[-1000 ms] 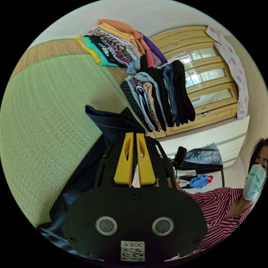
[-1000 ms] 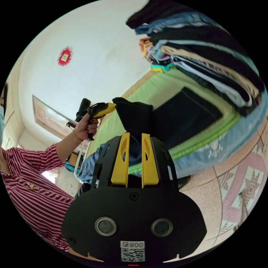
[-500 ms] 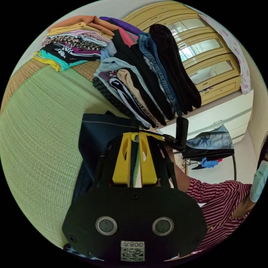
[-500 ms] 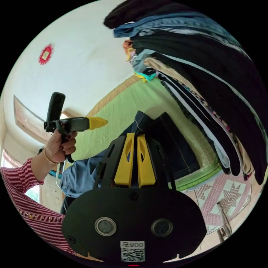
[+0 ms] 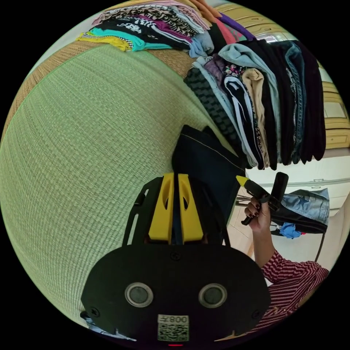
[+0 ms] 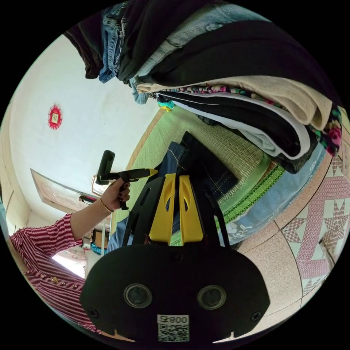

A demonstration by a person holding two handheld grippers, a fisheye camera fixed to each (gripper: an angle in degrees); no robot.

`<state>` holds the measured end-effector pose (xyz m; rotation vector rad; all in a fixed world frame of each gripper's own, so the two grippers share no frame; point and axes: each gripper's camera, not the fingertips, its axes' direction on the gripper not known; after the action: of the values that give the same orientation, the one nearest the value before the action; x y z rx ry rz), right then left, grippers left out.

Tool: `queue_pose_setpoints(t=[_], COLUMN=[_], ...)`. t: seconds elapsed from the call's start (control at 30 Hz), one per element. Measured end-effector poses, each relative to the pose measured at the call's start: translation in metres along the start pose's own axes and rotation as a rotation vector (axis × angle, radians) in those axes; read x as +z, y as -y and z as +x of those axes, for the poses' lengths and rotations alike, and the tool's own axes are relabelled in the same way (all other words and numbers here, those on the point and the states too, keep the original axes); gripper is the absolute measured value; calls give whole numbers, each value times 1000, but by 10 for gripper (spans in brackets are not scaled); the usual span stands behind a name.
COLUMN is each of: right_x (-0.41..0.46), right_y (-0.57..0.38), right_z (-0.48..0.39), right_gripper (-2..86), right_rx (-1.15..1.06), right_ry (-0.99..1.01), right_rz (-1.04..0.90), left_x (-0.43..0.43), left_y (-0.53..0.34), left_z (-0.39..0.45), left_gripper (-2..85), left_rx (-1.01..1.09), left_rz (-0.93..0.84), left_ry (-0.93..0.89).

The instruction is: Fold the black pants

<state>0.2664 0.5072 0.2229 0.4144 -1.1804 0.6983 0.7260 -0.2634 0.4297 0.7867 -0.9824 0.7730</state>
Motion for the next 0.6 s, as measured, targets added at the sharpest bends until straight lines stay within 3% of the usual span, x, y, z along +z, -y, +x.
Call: queue_pose_setpoints(t=[0.23,0.47,0.6], right_x=[-59,-41,-43], right_y=[-11,-35,-45], right_z=[-31,32,42], right_gripper=[11,9,7], right_rx=[-115,74,94], right_ry=[66,13,13], right_rz=[161,97,95], left_x=[-44,7,16], left_y=[4,33,40], left_z=[39,46,43], left_gripper=[14,12,11], left_rx=[151,184,186], left_rz=[189,-11,-15], left_ry=[-12,140,162])
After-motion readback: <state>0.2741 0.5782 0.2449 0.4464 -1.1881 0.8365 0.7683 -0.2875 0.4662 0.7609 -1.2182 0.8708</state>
